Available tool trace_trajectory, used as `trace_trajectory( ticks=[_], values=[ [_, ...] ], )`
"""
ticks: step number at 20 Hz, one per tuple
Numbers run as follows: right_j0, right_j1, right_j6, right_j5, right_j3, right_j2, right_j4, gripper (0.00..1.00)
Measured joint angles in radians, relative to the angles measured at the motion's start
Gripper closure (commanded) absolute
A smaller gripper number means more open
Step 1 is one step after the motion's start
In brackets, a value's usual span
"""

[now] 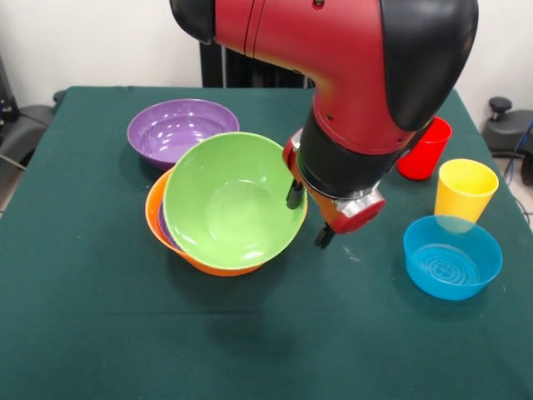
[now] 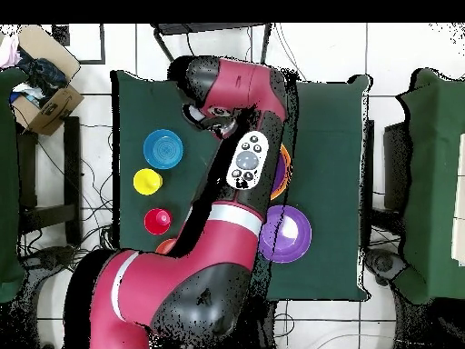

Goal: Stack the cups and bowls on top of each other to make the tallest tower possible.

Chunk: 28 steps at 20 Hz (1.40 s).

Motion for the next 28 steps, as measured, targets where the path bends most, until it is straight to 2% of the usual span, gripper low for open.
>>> trace_trajectory(
  ticks=[9, 10, 28],
  values=[
    [0.0, 0.001, 0.0, 0.0, 0.0, 0.005, 0.0, 0.0],
    [0.0, 0.001, 0.0, 0.0, 0.0, 0.005, -0.001, 1.0],
    [0.008, 0.001, 0.0, 0.0, -0.015, -0.02, -0.047, 1.0]
  ],
)
